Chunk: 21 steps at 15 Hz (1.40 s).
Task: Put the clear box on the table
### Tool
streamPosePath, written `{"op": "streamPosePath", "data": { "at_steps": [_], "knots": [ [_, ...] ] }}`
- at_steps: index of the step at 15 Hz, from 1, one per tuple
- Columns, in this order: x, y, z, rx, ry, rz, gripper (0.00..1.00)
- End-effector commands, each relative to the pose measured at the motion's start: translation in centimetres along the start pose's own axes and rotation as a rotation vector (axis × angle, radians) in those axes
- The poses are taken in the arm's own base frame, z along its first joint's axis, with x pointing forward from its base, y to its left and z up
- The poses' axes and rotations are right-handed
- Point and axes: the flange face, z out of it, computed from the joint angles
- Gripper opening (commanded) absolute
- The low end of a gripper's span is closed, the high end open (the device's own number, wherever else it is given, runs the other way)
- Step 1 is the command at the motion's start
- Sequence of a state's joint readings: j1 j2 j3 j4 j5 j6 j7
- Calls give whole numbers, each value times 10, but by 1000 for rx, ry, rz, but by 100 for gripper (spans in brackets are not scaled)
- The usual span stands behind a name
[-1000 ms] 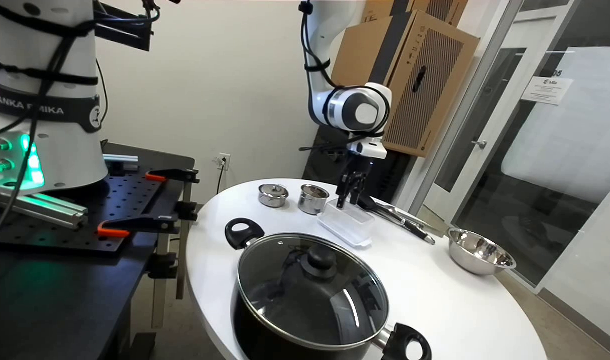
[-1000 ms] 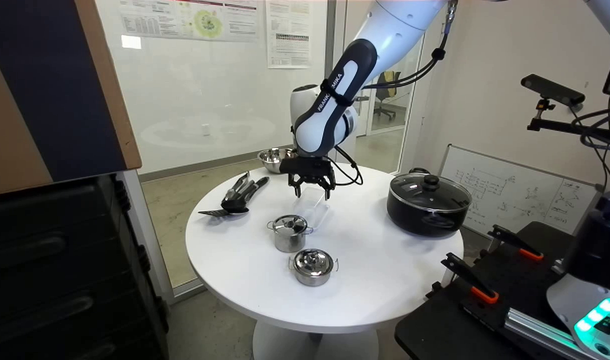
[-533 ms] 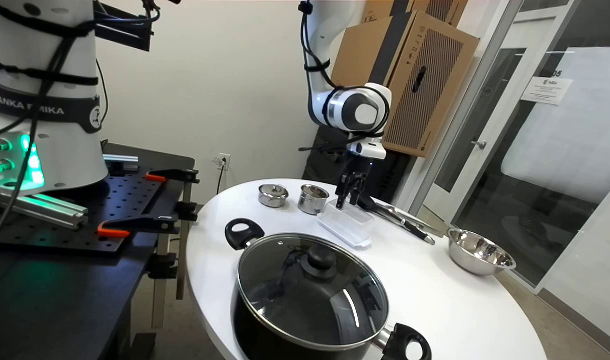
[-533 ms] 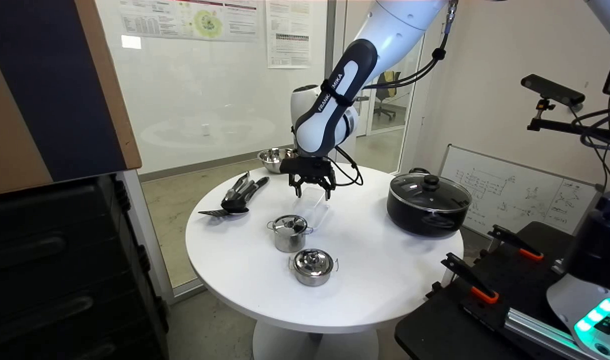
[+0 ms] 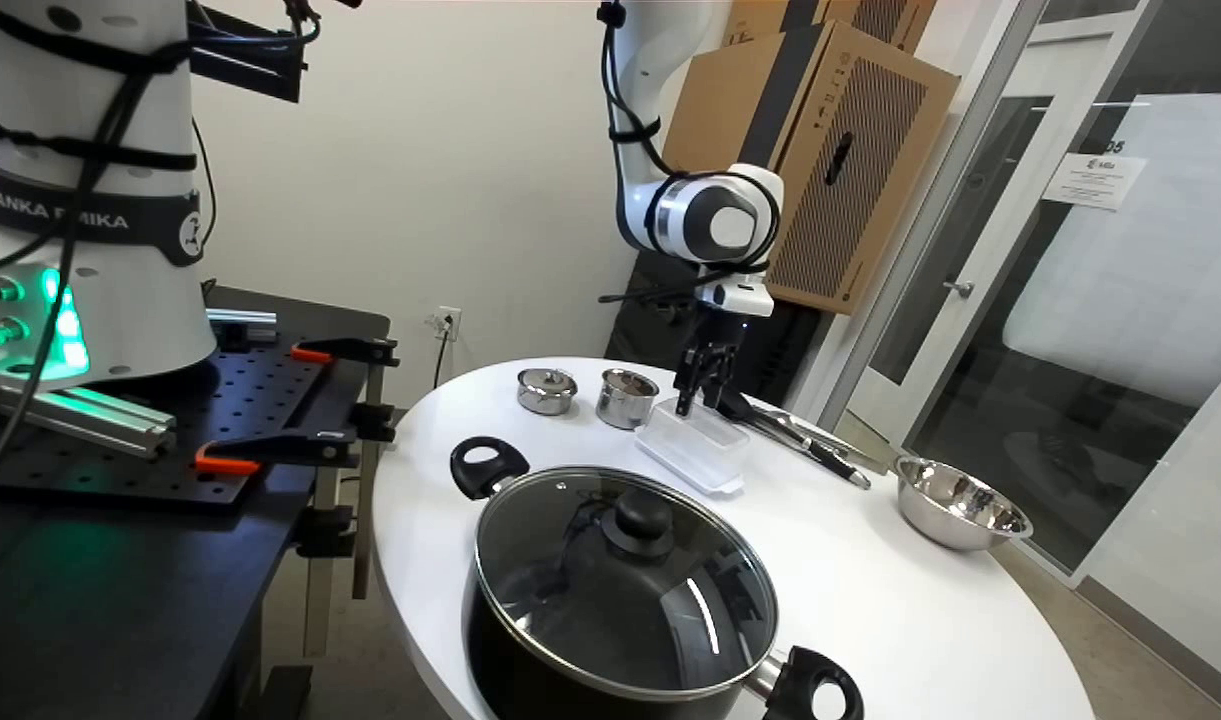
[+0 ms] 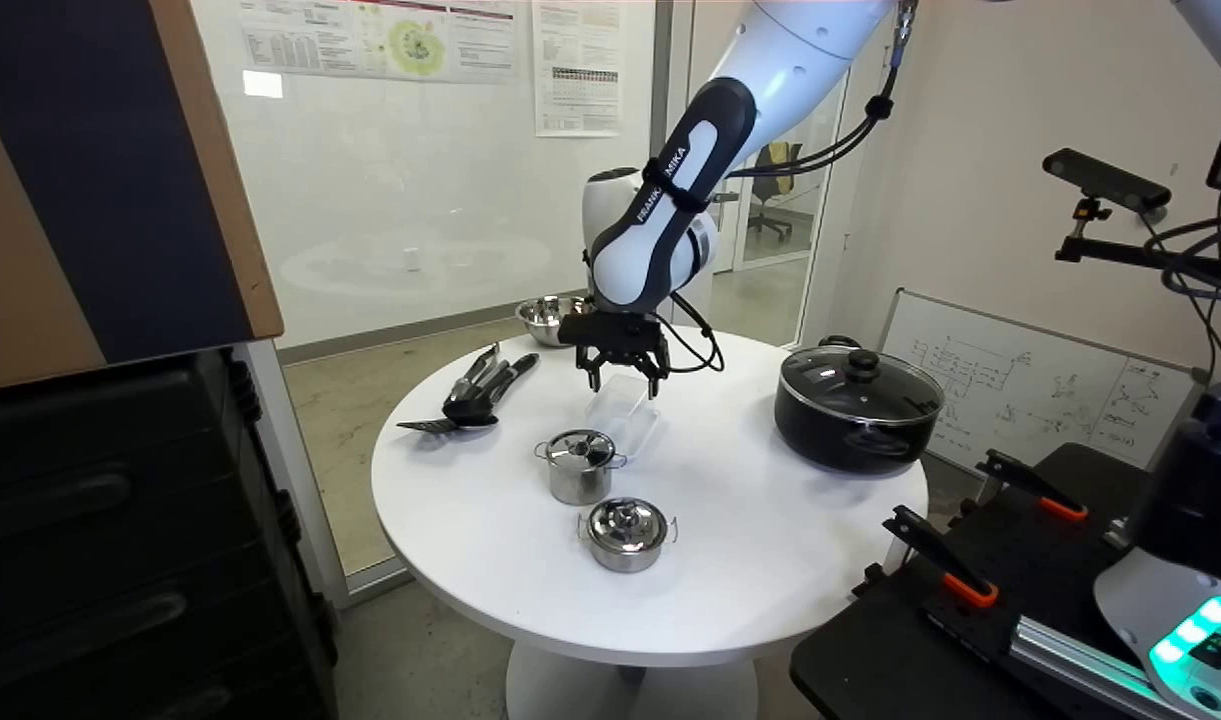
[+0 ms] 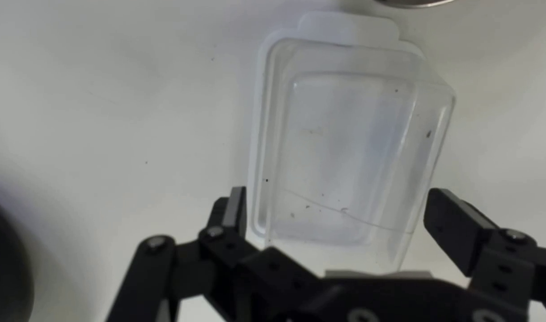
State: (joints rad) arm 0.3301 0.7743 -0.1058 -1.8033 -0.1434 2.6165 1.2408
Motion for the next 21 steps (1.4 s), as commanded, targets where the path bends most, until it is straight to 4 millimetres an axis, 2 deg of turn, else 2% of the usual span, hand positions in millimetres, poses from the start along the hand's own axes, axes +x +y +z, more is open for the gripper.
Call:
{"op": "streamPosePath", "data": {
  "at_steps": [1,21],
  "knots": [
    [-1,3,-5,10,5,30,100],
    [3,-2,5,1,4,69,100]
  ]
}}
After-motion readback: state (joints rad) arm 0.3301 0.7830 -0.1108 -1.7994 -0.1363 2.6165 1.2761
